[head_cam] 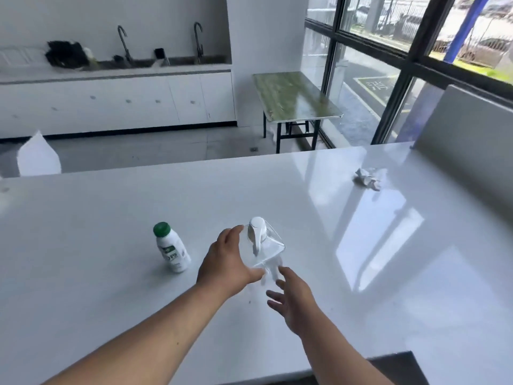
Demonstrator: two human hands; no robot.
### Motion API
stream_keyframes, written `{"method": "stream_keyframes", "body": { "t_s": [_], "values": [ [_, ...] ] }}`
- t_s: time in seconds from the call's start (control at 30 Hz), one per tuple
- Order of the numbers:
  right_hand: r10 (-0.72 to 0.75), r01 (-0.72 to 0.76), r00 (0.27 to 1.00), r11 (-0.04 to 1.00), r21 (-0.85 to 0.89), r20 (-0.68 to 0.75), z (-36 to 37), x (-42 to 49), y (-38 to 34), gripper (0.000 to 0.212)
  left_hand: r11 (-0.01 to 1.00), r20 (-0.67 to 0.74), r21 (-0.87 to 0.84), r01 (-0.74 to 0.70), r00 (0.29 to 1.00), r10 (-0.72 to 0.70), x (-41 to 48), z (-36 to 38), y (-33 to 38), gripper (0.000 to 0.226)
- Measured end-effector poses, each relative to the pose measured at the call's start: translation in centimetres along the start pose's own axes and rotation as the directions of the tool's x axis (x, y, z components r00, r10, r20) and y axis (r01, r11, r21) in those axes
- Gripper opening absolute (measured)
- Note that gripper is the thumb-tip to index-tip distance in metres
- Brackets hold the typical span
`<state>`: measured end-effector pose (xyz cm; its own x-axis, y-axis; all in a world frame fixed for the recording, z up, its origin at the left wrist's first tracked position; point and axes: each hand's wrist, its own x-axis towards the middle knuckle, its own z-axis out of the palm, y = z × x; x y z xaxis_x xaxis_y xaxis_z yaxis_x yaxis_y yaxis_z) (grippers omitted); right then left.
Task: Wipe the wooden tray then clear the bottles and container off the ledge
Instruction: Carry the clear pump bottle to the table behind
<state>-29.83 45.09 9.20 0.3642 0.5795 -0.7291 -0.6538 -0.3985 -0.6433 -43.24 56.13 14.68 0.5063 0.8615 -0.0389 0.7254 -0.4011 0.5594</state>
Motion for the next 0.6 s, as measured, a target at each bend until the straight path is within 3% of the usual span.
{"method": "stream_keyframes", "body": {
  "t_s": [0.17, 0.3, 0.47, 0.53, 0.6],
  "values": [
    [0.032, -0.031, 0.999, 0.999, -0.038, 0.029, 6.7, 3.2, 1.9, 0.033, 0.997, -0.033, -0.009, 0.071, 0.997, -0.072, 1.9, -1.6, -6.8, 0.115],
    [0.053, -0.052, 0.999, 0.997, -0.065, 0.012, 8.1, 5.0, 3.3, 0.048, 0.994, -0.023, -0.018, 0.106, 0.994, -0.107, 2.3, -1.1, -9.3, 0.114],
    [0.062, -0.061, 0.998, 0.996, -0.072, 0.02, 8.0, 5.6, 4.5, 0.041, 0.996, -0.019, 0.012, 0.092, 0.996, -0.092, 2.2, 0.1, -10.2, 0.115],
    [0.053, -0.051, 0.998, 0.996, -0.069, 0.032, 7.7, 5.5, 4.9, 0.03, 0.996, -0.02, 0.03, 0.087, 0.996, -0.086, 2.0, 0.6, -10.2, 0.121],
    [0.033, -0.028, 0.998, 0.995, -0.093, 0.046, 7.2, 5.3, 5.0, 0.032, 0.984, -0.007, 0.06, 0.169, 0.986, -0.169, 1.7, 0.9, -9.8, 0.136]
  ]
}}
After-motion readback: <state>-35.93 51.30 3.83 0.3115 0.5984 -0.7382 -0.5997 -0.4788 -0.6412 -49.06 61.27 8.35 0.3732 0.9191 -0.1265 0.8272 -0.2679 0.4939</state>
